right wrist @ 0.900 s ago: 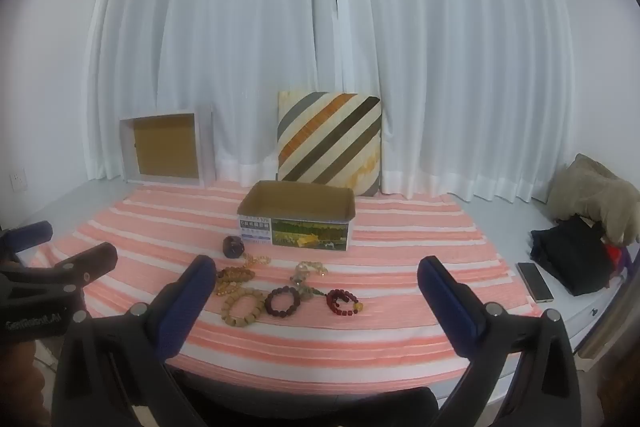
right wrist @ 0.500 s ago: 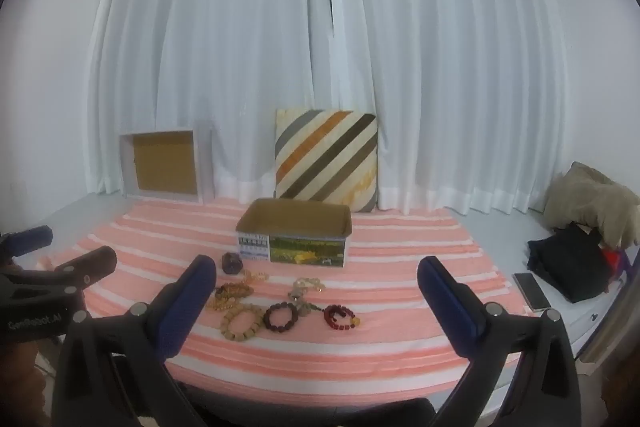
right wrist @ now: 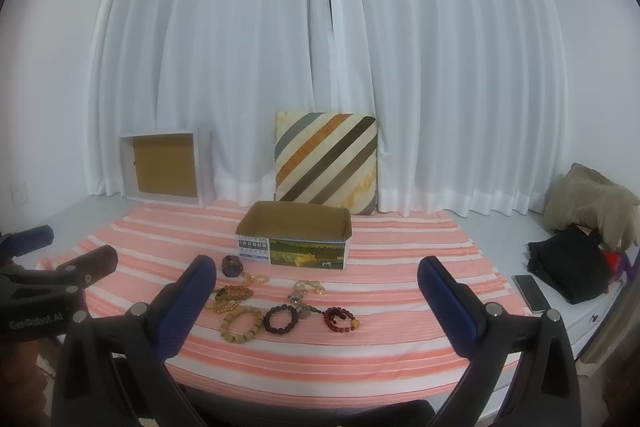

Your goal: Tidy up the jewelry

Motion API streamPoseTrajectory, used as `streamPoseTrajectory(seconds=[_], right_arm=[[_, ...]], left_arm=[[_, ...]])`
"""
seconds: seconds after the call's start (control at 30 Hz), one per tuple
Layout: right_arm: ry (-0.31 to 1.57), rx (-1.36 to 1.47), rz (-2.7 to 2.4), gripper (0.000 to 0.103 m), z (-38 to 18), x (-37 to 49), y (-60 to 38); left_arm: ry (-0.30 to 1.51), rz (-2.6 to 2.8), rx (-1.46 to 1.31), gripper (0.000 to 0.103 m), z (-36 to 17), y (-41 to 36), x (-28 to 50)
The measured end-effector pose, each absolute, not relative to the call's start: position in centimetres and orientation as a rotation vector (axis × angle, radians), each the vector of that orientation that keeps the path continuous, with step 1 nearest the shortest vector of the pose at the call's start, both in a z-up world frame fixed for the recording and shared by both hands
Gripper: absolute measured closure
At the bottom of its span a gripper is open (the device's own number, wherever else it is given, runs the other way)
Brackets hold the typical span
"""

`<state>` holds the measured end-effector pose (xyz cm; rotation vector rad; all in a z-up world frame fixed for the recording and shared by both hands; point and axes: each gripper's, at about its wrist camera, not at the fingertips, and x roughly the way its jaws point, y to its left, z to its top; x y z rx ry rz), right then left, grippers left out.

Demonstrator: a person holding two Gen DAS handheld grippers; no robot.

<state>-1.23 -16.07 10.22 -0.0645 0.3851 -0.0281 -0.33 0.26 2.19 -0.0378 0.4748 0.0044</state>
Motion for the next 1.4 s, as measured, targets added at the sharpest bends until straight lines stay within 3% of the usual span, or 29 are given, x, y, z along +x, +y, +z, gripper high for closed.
streamPoseTrajectory(seconds=[1.4], right_arm=[[0.384, -0.061, -0.030, 0.000, 9.7, -1.4, -16.1]], left_arm=[[0.490, -0.001, -0.014, 0.000, 0.4, -0.5, -1.2]])
